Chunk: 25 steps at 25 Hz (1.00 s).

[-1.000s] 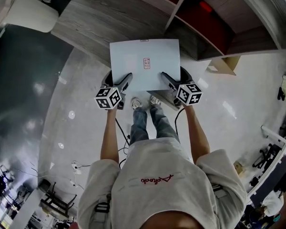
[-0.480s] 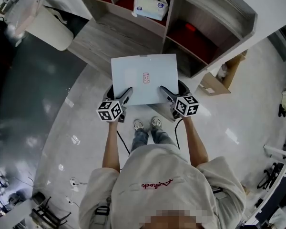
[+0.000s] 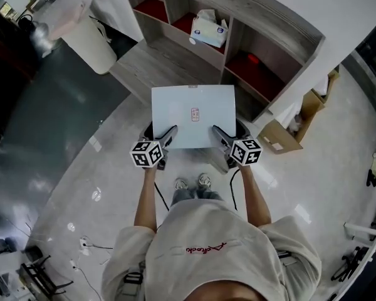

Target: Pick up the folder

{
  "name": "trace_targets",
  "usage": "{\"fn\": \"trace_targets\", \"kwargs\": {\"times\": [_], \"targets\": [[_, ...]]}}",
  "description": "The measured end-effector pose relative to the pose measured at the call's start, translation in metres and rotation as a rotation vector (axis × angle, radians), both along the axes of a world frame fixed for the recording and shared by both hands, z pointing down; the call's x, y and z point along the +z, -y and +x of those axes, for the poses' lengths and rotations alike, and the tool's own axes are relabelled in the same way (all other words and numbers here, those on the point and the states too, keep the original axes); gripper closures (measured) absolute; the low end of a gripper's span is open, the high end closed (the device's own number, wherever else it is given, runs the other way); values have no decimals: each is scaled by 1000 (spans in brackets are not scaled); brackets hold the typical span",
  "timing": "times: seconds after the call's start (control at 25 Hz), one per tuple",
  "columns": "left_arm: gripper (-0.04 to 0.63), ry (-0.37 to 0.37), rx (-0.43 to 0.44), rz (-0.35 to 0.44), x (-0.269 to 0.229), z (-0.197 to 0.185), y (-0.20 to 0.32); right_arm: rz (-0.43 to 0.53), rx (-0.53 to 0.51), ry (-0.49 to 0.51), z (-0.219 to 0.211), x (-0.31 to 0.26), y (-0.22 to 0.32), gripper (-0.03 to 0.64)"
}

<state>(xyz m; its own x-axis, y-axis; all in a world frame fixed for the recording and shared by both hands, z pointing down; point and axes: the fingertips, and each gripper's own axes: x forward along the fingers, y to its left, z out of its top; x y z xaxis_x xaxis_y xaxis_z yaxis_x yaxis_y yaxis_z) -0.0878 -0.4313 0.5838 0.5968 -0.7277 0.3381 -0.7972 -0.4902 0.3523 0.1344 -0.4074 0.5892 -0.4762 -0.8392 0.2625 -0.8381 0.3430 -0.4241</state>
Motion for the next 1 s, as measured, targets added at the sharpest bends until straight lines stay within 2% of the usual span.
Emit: {"fn": "trace_targets", "kwargs": {"times": [0.32, 0.52, 1.0], "targets": [[135, -17, -21, 25, -9, -11, -31, 24, -20, -17, -10, -12, -26, 176], [135, -29, -29, 40, -13, -32, -62, 40, -29, -25, -31, -17, -55, 176], [135, -45, -23, 63, -21, -68, -166, 67, -24, -39, -67, -30, -160, 176]]}}
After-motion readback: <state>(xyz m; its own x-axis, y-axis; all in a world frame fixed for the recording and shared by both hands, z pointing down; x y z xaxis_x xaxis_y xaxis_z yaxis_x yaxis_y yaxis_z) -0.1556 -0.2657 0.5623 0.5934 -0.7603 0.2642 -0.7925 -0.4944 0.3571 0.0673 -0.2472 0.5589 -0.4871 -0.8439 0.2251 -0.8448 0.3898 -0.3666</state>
